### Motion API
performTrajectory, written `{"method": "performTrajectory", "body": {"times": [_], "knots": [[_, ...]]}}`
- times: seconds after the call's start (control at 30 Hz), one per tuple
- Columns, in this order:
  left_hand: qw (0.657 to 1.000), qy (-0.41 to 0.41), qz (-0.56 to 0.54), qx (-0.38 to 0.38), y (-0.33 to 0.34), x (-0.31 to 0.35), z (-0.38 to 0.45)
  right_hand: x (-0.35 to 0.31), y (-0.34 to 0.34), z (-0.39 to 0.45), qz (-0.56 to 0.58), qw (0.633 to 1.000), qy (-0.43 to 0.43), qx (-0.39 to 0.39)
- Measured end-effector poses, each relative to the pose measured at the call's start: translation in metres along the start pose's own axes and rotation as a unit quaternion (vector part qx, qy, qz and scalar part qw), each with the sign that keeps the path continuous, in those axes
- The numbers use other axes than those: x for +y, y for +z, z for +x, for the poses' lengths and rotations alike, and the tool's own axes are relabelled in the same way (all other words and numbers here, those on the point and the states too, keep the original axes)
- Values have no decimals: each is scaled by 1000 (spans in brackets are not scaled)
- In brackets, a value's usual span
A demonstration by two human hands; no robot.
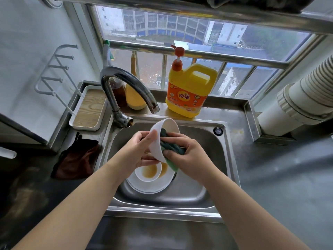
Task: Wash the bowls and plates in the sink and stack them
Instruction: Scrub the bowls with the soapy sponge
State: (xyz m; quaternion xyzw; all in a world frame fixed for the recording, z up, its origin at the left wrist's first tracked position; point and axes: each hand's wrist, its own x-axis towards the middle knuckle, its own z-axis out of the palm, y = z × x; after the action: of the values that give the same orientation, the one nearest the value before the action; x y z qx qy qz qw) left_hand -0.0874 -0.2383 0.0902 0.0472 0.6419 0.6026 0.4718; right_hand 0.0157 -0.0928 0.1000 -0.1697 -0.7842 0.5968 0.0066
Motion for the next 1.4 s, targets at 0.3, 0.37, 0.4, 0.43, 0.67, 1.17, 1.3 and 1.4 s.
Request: {"method": "performTrajectory", "body": {"times": [0.3,0.37,0.4,0.43,0.67,1.17,1.3,1.4], "knots": [[997,52,25,50,-1,-2,-3,5,3,1,-171,983,-65,-22],[996,47,45,57,-4,-2,-3,10,-2,3,-303,945,-111,-54],[996,43,59,59,-4,-1,-2,13,-5,5,-353,924,-131,-65],[995,38,72,60,-4,-1,-2,16,-7,6,-397,902,-153,-68],[997,6,50,64,1,1,1,21,-5,12,-393,896,-188,85],[989,73,6,128,7,-15,9,8,-2,17,-443,895,-29,-36],[989,66,-51,121,5,-20,9,0,-4,16,-179,979,78,-63],[989,68,-74,111,2,-17,9,2,-2,11,-69,992,82,-73]]}}
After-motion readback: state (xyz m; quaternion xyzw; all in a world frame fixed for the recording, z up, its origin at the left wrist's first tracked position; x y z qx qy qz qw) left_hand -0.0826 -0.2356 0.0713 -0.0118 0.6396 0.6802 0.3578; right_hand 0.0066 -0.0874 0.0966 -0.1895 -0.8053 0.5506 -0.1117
